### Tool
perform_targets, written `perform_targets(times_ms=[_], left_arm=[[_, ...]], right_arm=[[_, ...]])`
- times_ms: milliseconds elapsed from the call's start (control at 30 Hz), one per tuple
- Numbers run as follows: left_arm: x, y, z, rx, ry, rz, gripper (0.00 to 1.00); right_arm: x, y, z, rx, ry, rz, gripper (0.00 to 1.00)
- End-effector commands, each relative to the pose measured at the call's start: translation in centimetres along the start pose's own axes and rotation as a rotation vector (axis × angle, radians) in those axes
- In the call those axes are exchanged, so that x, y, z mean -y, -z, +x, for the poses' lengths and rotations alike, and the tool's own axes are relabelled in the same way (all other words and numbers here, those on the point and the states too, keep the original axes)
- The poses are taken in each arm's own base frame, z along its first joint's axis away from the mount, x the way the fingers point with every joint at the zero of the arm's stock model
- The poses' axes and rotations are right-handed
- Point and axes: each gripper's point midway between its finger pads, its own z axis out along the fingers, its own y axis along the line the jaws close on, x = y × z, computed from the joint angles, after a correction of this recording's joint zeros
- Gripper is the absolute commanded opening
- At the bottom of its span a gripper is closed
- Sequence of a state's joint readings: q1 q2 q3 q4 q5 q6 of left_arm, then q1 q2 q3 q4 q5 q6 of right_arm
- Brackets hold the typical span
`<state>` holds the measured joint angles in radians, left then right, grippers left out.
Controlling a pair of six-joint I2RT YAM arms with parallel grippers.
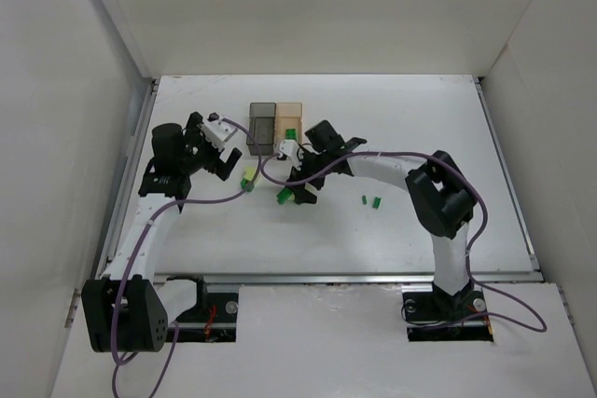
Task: Sort the legos into containers by color
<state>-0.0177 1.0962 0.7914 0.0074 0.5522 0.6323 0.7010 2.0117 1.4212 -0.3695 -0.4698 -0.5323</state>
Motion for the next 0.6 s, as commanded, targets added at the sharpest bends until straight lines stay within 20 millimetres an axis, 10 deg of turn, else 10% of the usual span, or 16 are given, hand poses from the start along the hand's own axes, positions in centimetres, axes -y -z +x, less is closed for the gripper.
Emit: perform_targets(times_ms=[0,333,567], left_arm=[[0.2,0.5,-1.6,0.052,-0.028,0.012,0.99],[1.5,0.4,-1.1,0.057,-0.063,0.074,0.88],[3.6,0.8,-0.7,0.054,-0.095,0.191,0.72]], right_arm=[[1.4,1.6,-3.5,0.103,0.051,0.092,0.96],[0.7,-0.3,-4.1,0.131,0.021,0.025,0.83],[0.1,-1.7,-4.5,0.139,-0.033,-0.051,0.28]])
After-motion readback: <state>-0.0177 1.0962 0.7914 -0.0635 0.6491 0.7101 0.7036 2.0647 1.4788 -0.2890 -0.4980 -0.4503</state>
